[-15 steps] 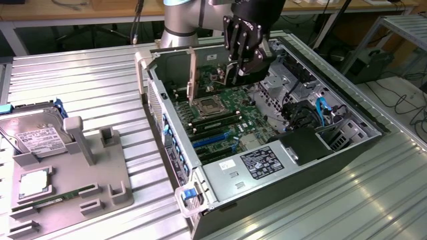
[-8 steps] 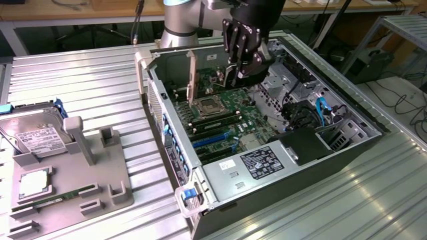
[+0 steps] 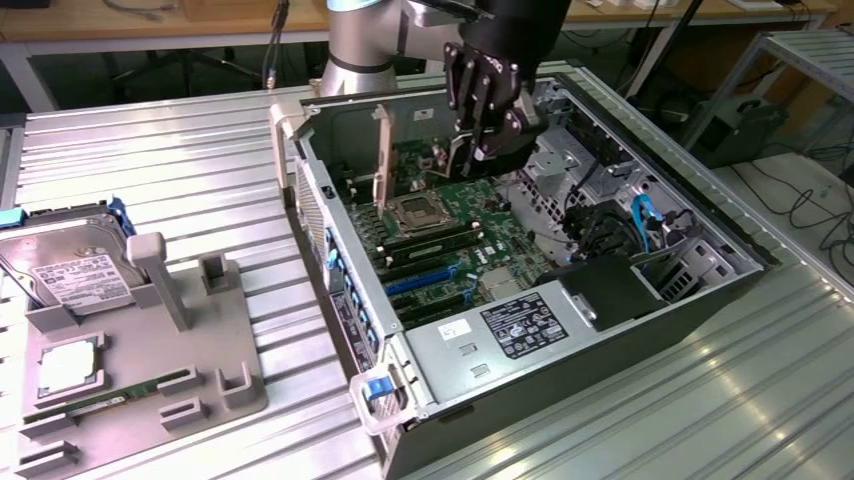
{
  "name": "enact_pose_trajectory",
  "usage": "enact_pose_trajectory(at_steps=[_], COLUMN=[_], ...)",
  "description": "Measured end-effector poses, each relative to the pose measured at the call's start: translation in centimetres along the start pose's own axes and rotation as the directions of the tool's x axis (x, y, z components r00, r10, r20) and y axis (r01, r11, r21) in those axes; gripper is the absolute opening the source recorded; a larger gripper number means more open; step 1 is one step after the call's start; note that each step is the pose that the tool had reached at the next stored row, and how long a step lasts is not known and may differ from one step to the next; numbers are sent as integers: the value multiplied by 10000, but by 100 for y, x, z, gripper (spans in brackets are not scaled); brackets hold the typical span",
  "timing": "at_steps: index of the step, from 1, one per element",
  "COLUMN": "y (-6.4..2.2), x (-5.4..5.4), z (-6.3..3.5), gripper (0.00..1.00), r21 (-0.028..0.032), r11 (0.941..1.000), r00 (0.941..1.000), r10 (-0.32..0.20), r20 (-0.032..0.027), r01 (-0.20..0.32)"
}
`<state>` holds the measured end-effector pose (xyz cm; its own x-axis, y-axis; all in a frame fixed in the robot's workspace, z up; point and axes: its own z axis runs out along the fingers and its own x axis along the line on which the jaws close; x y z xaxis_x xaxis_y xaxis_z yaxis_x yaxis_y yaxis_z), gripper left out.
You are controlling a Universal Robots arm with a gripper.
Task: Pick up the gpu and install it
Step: 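Insert the gpu into the slot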
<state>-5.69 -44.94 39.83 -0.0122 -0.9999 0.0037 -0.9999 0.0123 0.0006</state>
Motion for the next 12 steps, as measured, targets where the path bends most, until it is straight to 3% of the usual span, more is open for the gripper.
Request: enact_pose_trajectory(at_steps=[2,8,12], y=[0,0,-25], x=[0,-1,-2], z=[11,203,439], gripper=[27,27,27], r21=[0,0,-36], r11=[10000,10000,10000], r00=[10000,10000,10000], r10=[1,0,-74], r20=[0,0,0], r01=[-1,0,74])
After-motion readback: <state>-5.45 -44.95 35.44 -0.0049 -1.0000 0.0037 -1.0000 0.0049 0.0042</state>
